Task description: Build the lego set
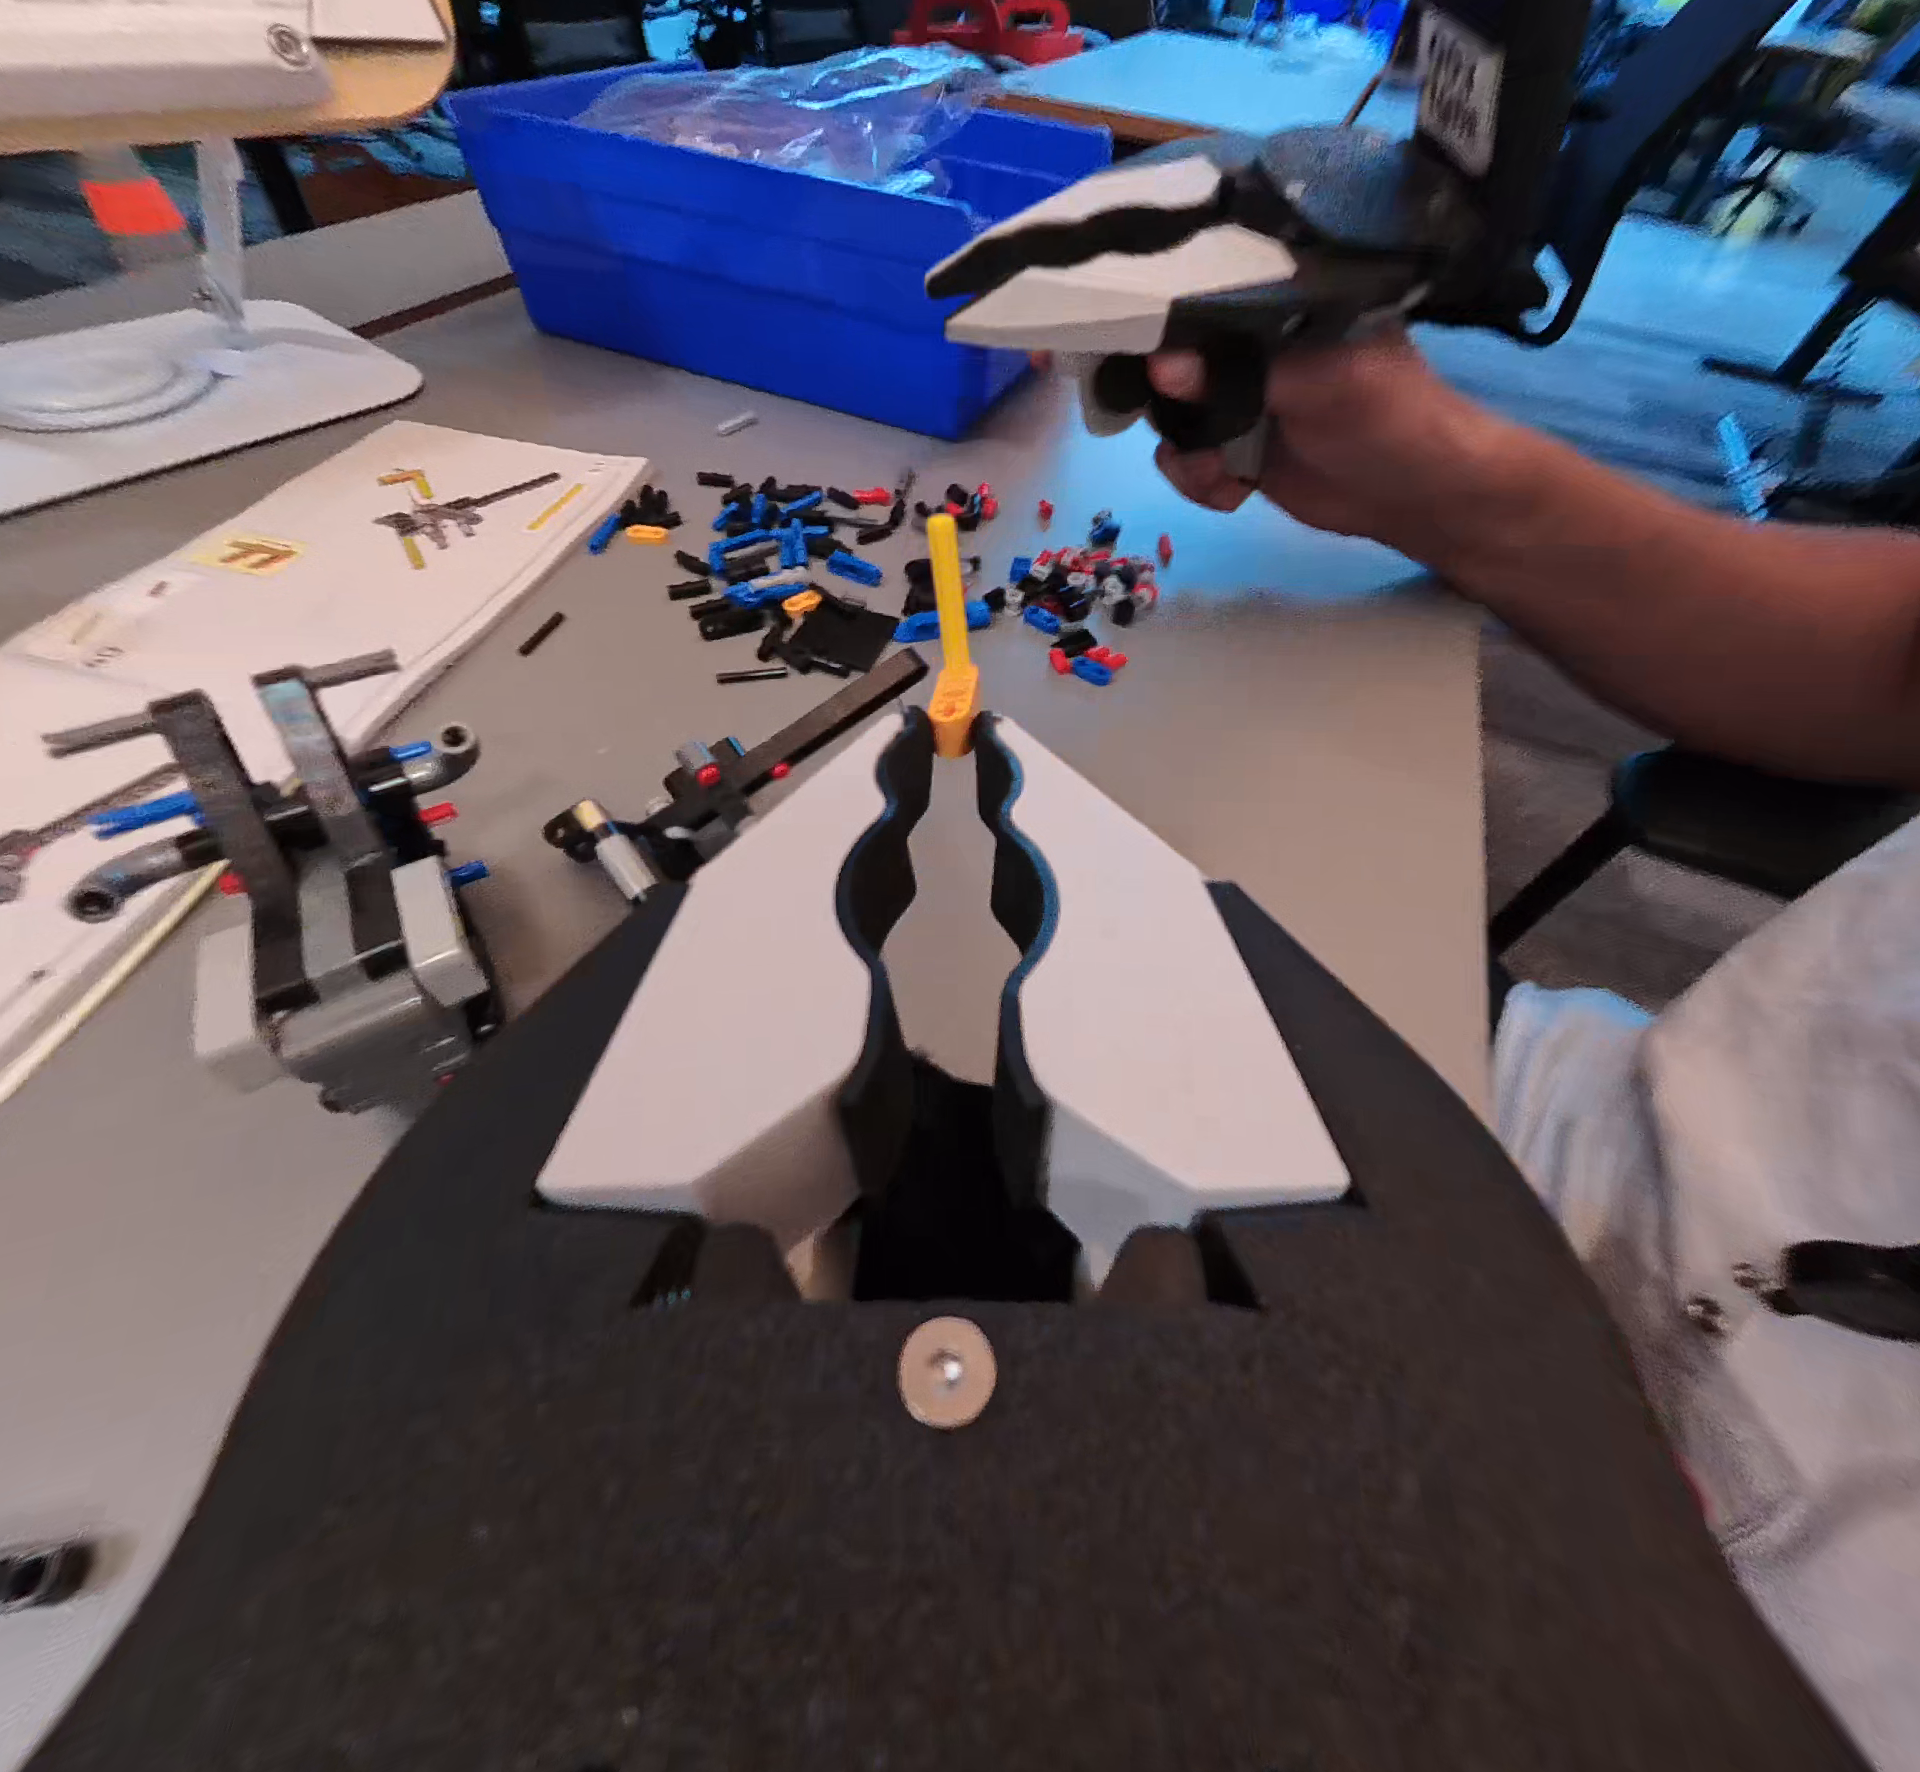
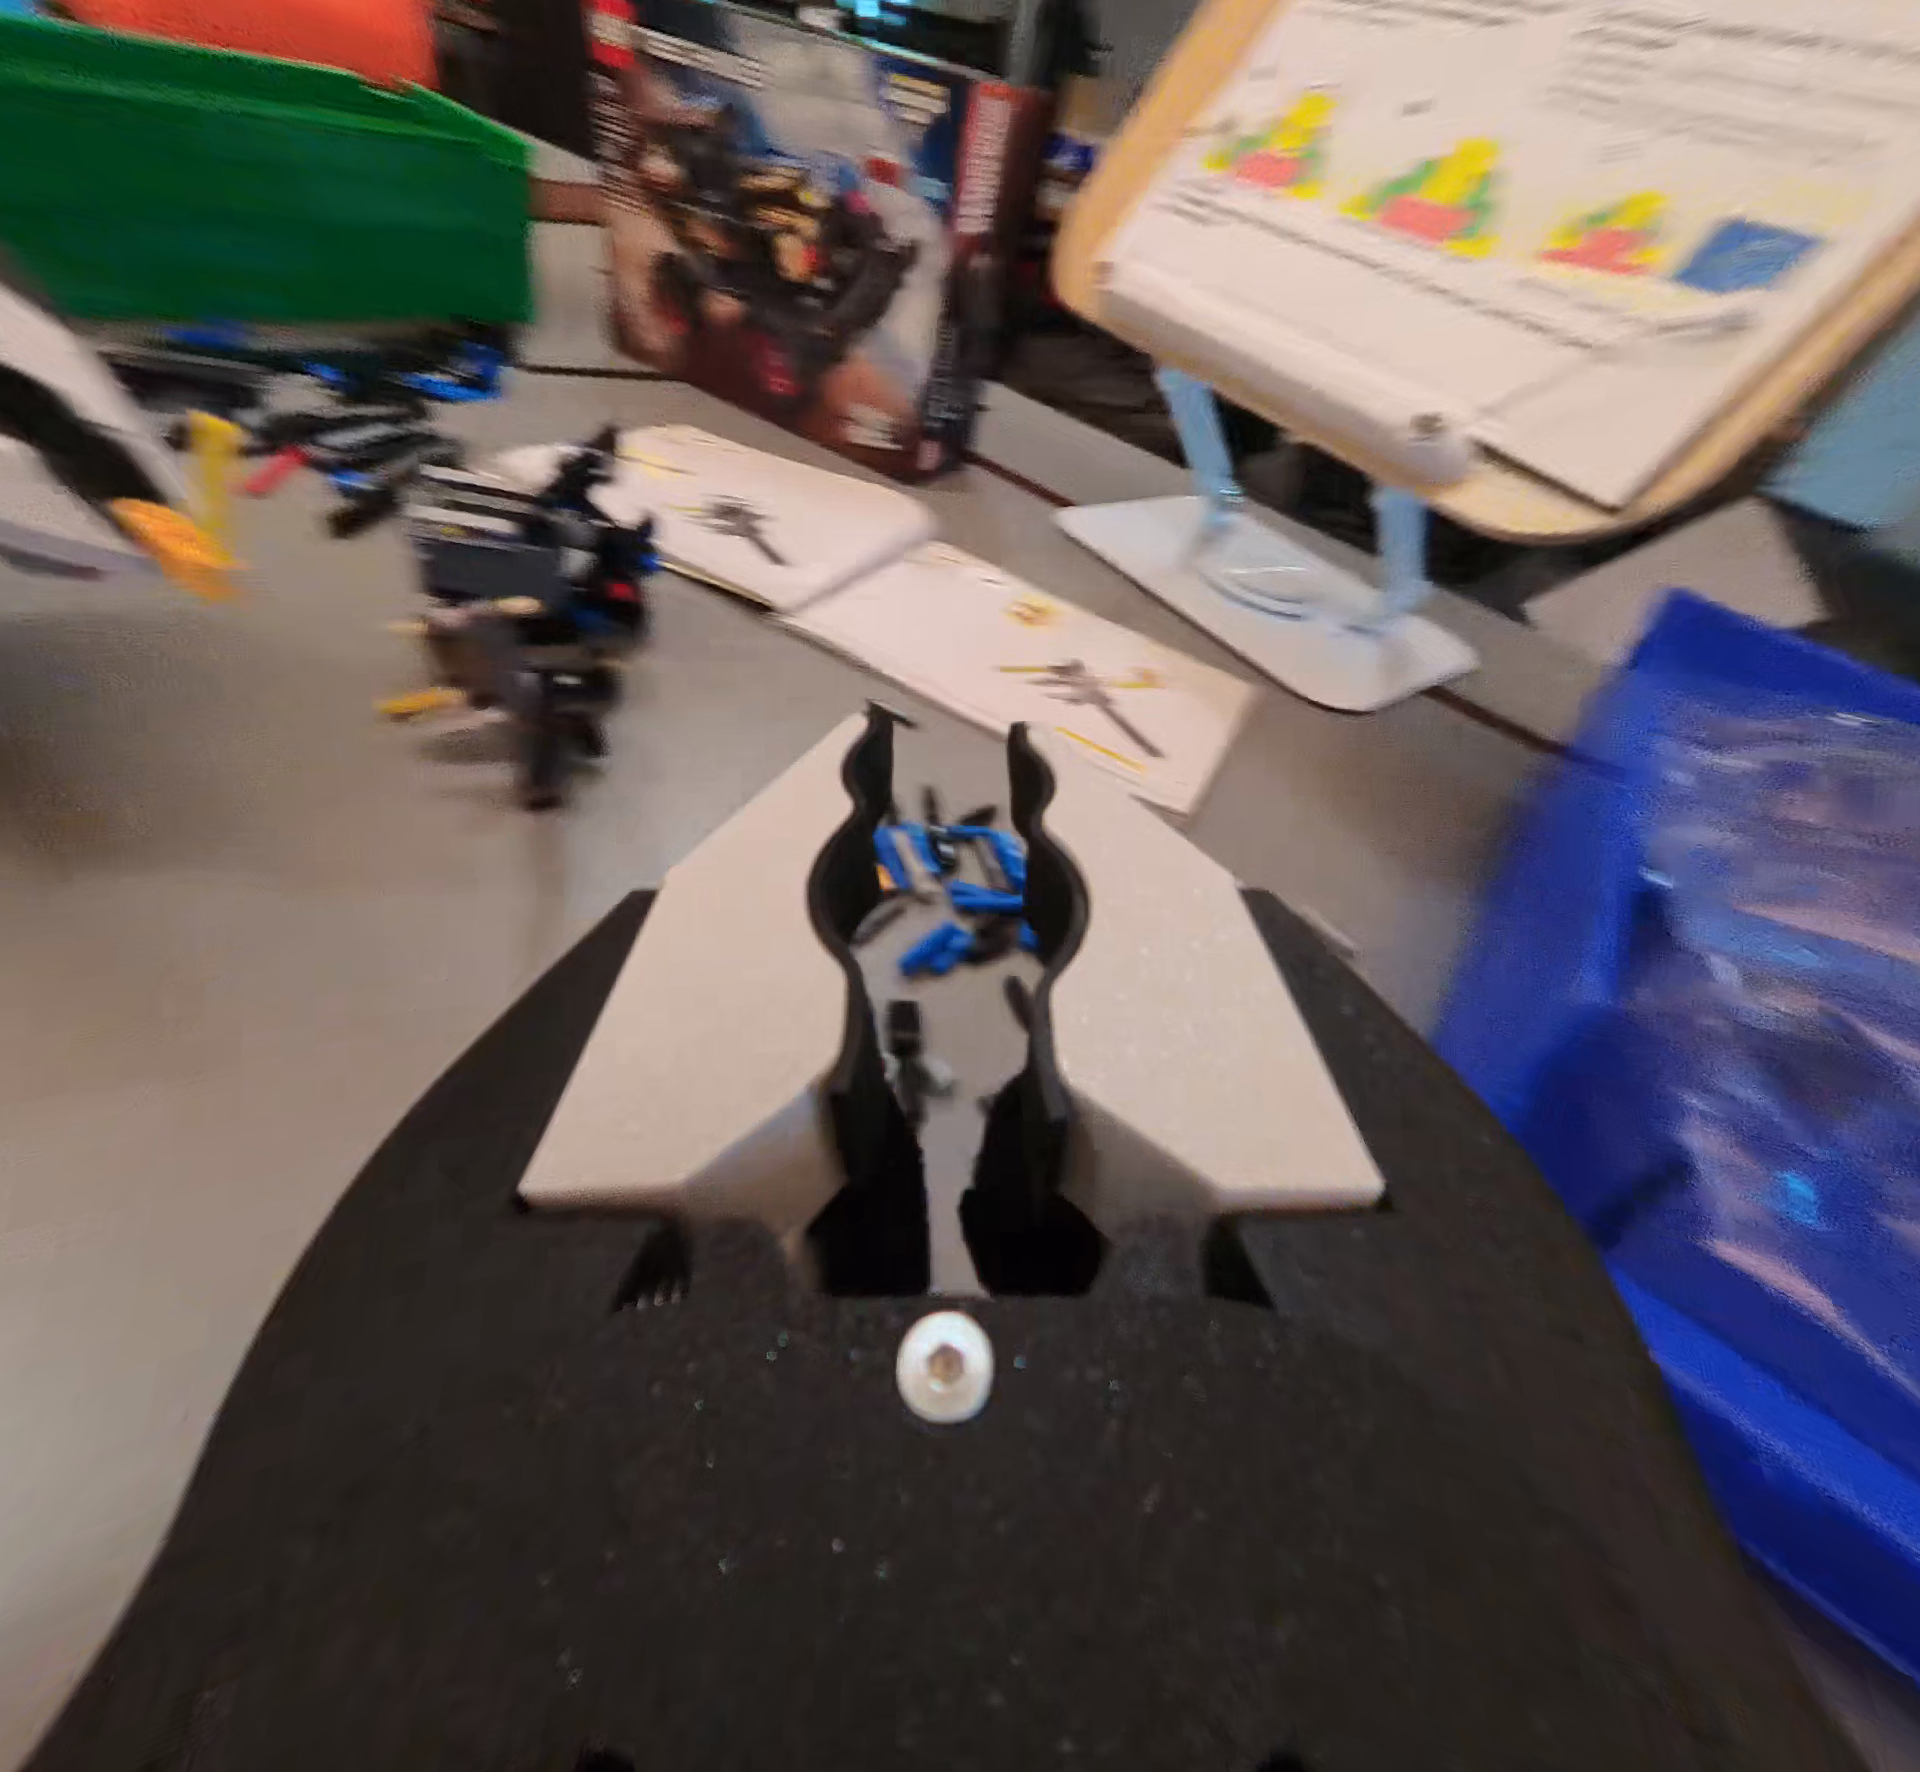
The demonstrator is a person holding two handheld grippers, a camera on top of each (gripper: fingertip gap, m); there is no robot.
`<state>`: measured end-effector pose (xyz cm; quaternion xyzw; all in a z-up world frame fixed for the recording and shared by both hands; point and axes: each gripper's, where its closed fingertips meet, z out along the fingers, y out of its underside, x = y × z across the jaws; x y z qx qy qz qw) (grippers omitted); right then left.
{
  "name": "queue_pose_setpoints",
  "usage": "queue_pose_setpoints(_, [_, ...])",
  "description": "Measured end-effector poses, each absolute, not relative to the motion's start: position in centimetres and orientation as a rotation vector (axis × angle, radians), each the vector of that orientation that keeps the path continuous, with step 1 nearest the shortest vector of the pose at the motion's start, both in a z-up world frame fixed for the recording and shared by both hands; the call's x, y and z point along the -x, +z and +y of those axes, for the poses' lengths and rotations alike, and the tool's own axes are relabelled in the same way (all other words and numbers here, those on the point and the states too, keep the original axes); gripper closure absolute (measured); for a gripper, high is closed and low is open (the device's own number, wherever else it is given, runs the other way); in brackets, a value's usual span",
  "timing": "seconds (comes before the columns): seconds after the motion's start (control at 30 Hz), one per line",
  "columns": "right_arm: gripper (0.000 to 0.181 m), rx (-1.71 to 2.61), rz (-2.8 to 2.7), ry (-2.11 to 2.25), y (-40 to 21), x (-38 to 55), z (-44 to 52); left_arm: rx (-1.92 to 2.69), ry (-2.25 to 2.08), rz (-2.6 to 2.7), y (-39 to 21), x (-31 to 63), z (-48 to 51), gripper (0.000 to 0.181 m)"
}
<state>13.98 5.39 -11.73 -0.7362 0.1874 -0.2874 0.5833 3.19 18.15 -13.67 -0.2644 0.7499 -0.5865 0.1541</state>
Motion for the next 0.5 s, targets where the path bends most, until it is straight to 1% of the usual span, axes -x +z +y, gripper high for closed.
queue_pose_setpoints(0.13, [0.160, 1.768, 0.549, -0.733, -13.4, -15.3, 4.1, 0.874, -1.766, 2.136, -14.3, -3.3, 18.6, 0.175])
queue_pose_setpoints(0.23, [0.161, 1.829, 0.601, -0.782, -14.6, -16.1, 3.5, 0.876, -1.804, 2.068, -13.5, -3.3, 19.1, 0.175])
queue_pose_setpoints(0.5, [0.161, 1.927, 0.633, -0.701, -16.4, -16.1, 3.7, 0.947, -1.738, 2.043, -14.0, -5.0, 19.8, 0.175])
